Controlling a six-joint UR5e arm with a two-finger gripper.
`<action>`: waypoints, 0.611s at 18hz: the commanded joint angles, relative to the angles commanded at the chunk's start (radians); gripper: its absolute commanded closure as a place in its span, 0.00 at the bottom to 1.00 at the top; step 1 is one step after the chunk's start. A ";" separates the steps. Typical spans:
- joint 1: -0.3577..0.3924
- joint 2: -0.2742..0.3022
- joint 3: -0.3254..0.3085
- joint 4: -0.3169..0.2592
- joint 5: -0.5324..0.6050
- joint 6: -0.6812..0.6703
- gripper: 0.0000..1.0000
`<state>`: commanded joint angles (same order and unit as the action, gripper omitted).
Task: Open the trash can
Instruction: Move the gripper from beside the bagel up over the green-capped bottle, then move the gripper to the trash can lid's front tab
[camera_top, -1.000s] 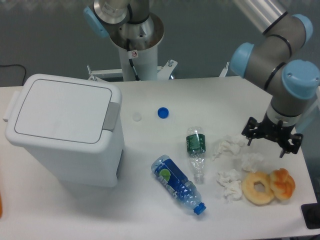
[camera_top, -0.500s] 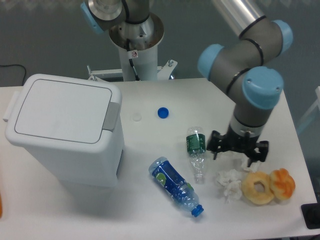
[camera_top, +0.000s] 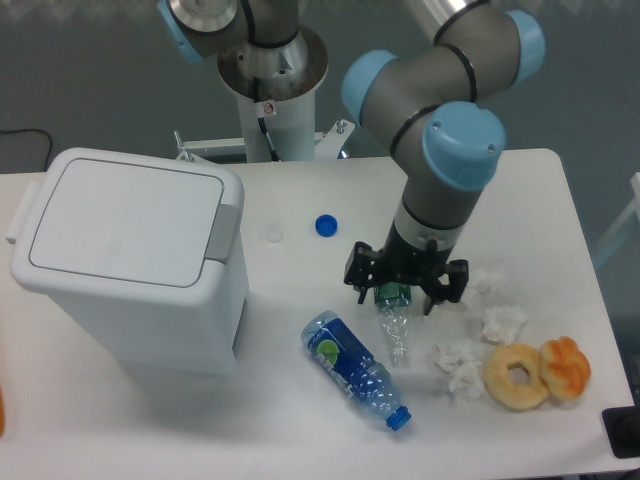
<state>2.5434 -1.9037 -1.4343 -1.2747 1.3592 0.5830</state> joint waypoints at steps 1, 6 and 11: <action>-0.002 0.014 0.000 -0.002 -0.014 -0.002 0.89; -0.040 0.083 -0.003 -0.002 -0.055 -0.035 1.00; -0.049 0.152 -0.023 -0.005 -0.175 -0.097 1.00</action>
<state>2.4943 -1.7519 -1.4572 -1.2793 1.1844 0.4863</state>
